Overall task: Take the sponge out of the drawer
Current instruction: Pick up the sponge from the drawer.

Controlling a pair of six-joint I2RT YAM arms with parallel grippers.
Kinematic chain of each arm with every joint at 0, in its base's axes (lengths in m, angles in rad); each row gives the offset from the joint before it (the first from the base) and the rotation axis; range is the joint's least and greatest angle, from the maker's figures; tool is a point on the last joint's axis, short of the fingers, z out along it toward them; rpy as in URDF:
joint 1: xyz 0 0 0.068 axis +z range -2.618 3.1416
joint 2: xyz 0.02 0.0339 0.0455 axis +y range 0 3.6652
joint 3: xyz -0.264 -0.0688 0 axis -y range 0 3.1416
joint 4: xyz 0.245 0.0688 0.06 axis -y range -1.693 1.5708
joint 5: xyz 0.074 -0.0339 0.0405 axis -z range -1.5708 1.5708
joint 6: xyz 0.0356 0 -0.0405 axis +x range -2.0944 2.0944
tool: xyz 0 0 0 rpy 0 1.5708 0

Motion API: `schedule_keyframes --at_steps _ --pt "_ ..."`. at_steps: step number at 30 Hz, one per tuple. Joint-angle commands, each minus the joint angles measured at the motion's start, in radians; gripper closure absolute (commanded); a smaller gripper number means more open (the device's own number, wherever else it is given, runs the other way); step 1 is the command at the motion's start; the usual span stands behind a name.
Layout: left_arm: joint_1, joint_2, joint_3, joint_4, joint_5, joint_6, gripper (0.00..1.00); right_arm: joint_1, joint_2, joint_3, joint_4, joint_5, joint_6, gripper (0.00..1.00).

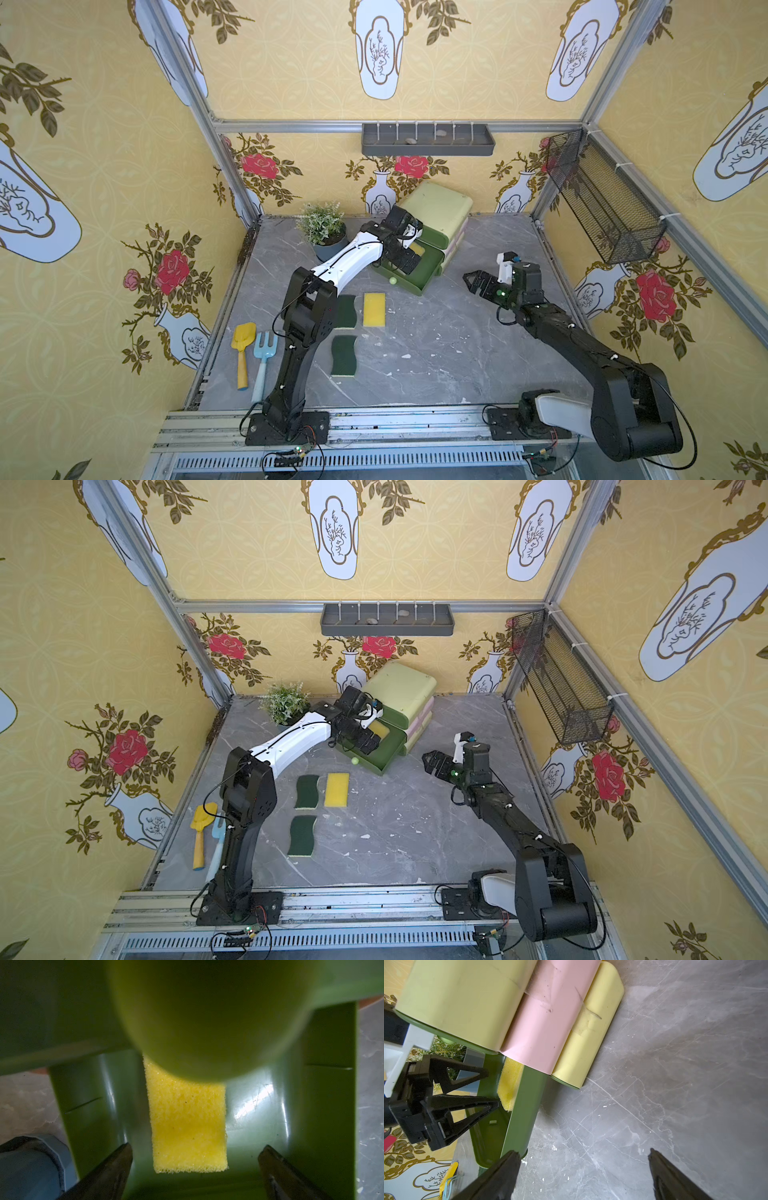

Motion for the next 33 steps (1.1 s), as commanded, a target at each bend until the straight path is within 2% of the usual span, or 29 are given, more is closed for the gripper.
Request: schedule_keyframes --at_steps 1,10,33 --pt "0.002 0.010 -0.010 0.026 -0.004 -0.013 0.00 0.000 0.001 0.001 0.038 -0.002 -0.006 0.01" --pt "0.001 0.018 -0.026 0.029 0.015 -0.029 0.00 0.000 0.001 0.002 0.036 -0.001 -0.008 0.01" --pt "0.003 -0.055 -0.175 0.124 -0.003 -0.070 0.01 0.001 -0.001 0.001 0.036 -0.003 -0.009 0.01"
